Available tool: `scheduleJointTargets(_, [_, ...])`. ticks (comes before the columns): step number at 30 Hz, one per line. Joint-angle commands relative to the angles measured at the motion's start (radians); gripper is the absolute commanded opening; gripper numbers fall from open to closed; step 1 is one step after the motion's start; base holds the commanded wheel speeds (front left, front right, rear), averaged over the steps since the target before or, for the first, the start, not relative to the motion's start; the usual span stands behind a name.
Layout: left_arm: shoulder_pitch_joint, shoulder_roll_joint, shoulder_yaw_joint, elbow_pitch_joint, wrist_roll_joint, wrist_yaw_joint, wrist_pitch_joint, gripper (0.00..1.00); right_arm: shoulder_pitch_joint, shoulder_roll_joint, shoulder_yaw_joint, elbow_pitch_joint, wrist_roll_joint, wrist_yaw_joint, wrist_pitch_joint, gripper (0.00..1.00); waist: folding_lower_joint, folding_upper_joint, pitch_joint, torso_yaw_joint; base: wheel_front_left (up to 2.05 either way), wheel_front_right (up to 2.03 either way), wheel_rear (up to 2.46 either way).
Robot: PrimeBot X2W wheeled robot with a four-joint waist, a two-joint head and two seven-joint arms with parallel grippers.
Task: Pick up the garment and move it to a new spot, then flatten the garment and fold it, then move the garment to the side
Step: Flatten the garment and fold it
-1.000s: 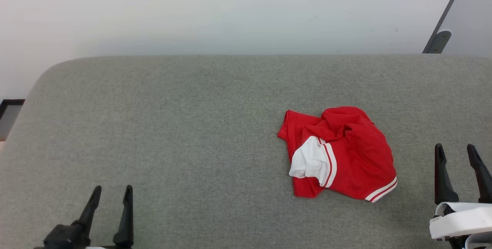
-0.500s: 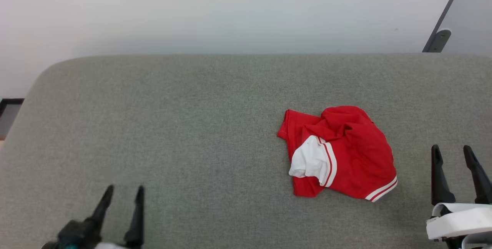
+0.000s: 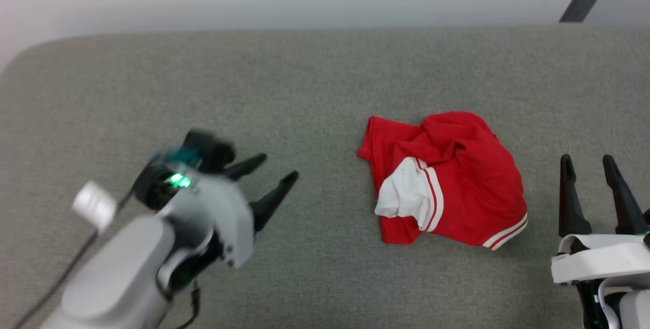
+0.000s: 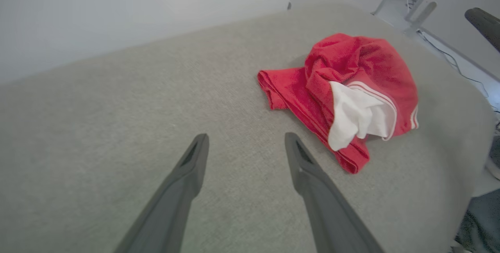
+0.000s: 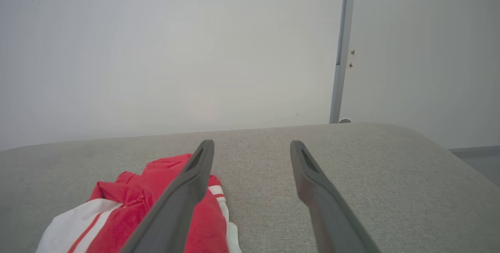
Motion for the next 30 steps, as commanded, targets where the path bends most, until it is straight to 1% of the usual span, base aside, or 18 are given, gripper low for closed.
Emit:
scheduleJointTargets(1, [-0.057, 0.001, -0.042, 0.013, -0.095, 0.003, 0.111, 1.0, -0.016, 0.008, 0.002, 0.0, 0.008, -0.001, -0.001, 1.0, 0.0, -0.0001, 0.044, -0.021, 0.0, 0.0, 0.0])
scheduleJointTargets(2, [-0.096, 0.003, -0.084, 0.008, -0.156, 0.002, 0.194, 1.0, -0.025, 0.01, 0.005, 0.0, 0.008, -0.001, -0.001, 1.0, 0.0, -0.0001, 0.052, -0.025, 0.0, 0.0, 0.0])
scheduleJointTargets(5, [-0.203, -0.018, -0.137, 0.01, -0.333, 0.002, 0.384, 1.0, -0.041, 0.02, 0.01, 0.0, 0.01, -0.001, -0.001, 1.0, 0.0, -0.0001, 0.079, -0.041, 0.0, 0.0, 0.0])
scheduleJointTargets(8, [-0.275, -0.045, -0.181, 0.035, -0.45, 0.002, 0.55, 1.0, -0.06, 0.031, 0.016, 0.0, 0.011, -0.001, -0.001, 1.0, 0.0, -0.0001, 0.098, -0.062, 0.0, 0.0, 0.0])
scheduleJointTargets(10, [-0.32, -0.076, -0.204, 0.042, -0.502, 0.002, 0.628, 1.0, -0.073, 0.038, 0.021, -0.001, 0.013, -0.001, -0.001, 1.0, 0.0, -0.0001, 0.114, -0.078, 0.0, 0.0, 0.0])
scheduleJointTargets(12, [-0.349, -0.097, -0.223, 0.068, -0.51, 0.002, 0.659, 1.0, -0.086, 0.043, 0.019, 0.0, 0.016, -0.001, -0.001, 1.0, 0.0, -0.0001, 0.129, -0.095, 0.0, 0.0, 0.0])
scheduleJointTargets(16, [-0.372, -0.125, -0.274, 0.115, -0.508, 0.002, 0.666, 1.0, -0.105, 0.057, 0.012, 0.002, 0.02, -0.001, -0.001, 1.0, 0.0, -0.0001, 0.154, -0.131, 0.0, 0.0, 0.0])
scheduleJointTargets(19, [-0.393, -0.117, -0.305, 0.152, -0.482, 0.002, 0.646, 1.0, -0.114, 0.064, 0.008, 0.002, 0.019, -0.001, -0.001, 1.0, 0.0, -0.0001, 0.165, -0.157, 0.0, 0.0, 0.0])
scheduleJointTargets(25, [-0.406, -0.091, -0.336, 0.182, -0.506, 0.002, 0.614, 1.0, -0.114, 0.073, 0.0, 0.005, 0.025, -0.001, -0.001, 1.0, 0.0, -0.0001, 0.172, -0.177, 0.0, 0.0, 0.0])
scheduleJointTargets(26, [-0.408, -0.088, -0.337, 0.185, -0.509, 0.002, 0.603, 0.85, -0.112, 0.074, 0.0, 0.006, 0.023, -0.001, -0.001, 1.0, 0.0, -0.0001, 0.172, -0.178, 0.0, 0.0, 0.0])
scheduleJointTargets(27, [-0.409, -0.087, -0.338, 0.188, -0.516, 0.002, 0.595, 0.55, -0.111, 0.075, 0.001, 0.007, 0.021, -0.001, -0.001, 1.0, 0.0, -0.0001, 0.172, -0.178, 0.0, 0.0, 0.0])
scheduleJointTargets(28, [-0.411, -0.087, -0.34, 0.191, -0.521, 0.002, 0.588, 0.19, -0.11, 0.076, 0.002, 0.008, 0.02, -0.001, -0.001, 1.0, 0.0, -0.0001, 0.172, -0.177, 0.0, 0.0, 0.0])
scheduleJointTargets(29, [-0.416, -0.088, -0.341, 0.193, -0.525, 0.002, 0.58, 0.0, -0.11, 0.077, 0.003, 0.009, 0.02, -0.001, -0.001, 1.0, 0.0, -0.0001, 0.171, -0.175, 0.0, 0.0, 0.0])
scheduleJointTargets(30, [-0.421, -0.089, -0.343, 0.196, -0.531, 0.002, 0.574, 0.0, -0.11, 0.078, 0.004, 0.01, 0.02, -0.001, -0.001, 1.0, 0.0, -0.0001, 0.168, -0.171, 0.0, 0.0, 0.0])
